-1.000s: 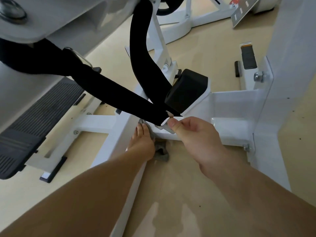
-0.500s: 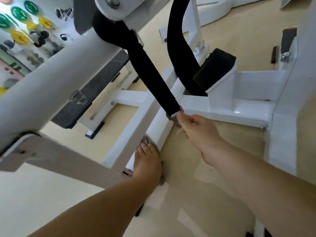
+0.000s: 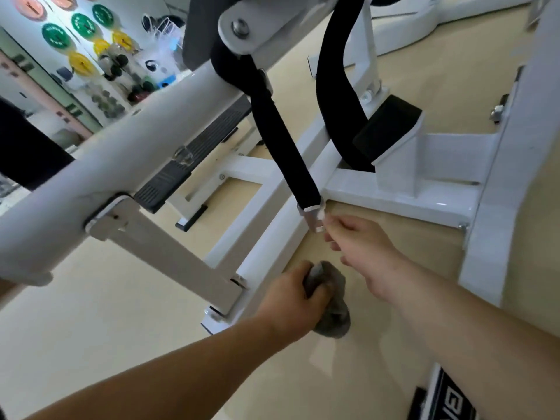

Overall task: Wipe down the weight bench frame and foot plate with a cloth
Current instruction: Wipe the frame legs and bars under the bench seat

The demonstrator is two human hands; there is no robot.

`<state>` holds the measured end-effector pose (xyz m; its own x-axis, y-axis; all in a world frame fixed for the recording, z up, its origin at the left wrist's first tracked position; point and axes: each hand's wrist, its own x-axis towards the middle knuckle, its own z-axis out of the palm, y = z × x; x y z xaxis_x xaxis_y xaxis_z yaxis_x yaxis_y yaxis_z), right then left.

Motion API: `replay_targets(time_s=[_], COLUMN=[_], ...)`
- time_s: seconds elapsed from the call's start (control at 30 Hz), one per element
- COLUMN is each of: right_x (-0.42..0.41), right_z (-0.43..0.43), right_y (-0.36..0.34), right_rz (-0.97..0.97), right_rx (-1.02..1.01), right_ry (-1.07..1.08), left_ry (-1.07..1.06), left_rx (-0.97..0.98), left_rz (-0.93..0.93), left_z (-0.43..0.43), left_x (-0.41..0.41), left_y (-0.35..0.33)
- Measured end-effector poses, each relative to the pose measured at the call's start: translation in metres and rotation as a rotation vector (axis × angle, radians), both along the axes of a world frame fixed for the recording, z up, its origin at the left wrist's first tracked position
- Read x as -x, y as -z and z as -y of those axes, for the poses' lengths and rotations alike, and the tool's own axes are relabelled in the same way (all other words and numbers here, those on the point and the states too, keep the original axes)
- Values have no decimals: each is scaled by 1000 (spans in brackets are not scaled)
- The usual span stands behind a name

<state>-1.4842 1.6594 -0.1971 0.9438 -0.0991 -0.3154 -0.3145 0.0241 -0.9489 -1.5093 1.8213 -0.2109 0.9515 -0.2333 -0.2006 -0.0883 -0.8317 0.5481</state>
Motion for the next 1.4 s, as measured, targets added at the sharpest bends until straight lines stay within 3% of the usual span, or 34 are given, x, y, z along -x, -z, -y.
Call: replay_targets(time_s=[0.13, 0.27, 0.33, 0.37, 0.47, 0.53, 0.63, 0.73, 0.87, 1.03, 1.17, 1.3, 1.4], right_x=[-1, 6, 9, 9, 13, 13, 10, 6, 1, -9, -24, -48, -69], right_z=[20, 46, 56, 61, 76, 84, 87, 88, 94, 107, 114, 121, 125], right_y=[-10, -16, -14, -13, -16, -16, -13, -4, -2, -39, -57, -54, -36], right_rz=[-112, -177, -159, -167, -173, -167, -194, -156, -59, 60, 65, 129, 108], right_rx=[-34, -146, -156, -161, -132, -96, -49, 13, 134, 326, 447, 744, 910], right_ry=[-35, 1, 68, 106, 222, 275, 321, 333, 276, 246, 209, 252, 159], left_ry=[308, 605, 771, 789, 577, 422, 266, 161, -47, -117, -169, -151, -57], left_rx=[-56, -136, -271, -363, -652, -727, -663, -634, -353, -121, -24, -22, -25], left_rz=[212, 627, 764, 740, 484, 401, 209, 221, 74, -41, -25, 174, 282], left_z=[28, 55, 73, 82, 102, 114, 126, 123, 114, 121, 121, 115, 113], left_x=[-5, -40, -68, -82, -115, -130, -142, -160, -192, -231, -260, -281, -285], left_y=[-26, -47, -51, -53, -49, -40, -32, -24, -25, -23, -16, -21, -18])
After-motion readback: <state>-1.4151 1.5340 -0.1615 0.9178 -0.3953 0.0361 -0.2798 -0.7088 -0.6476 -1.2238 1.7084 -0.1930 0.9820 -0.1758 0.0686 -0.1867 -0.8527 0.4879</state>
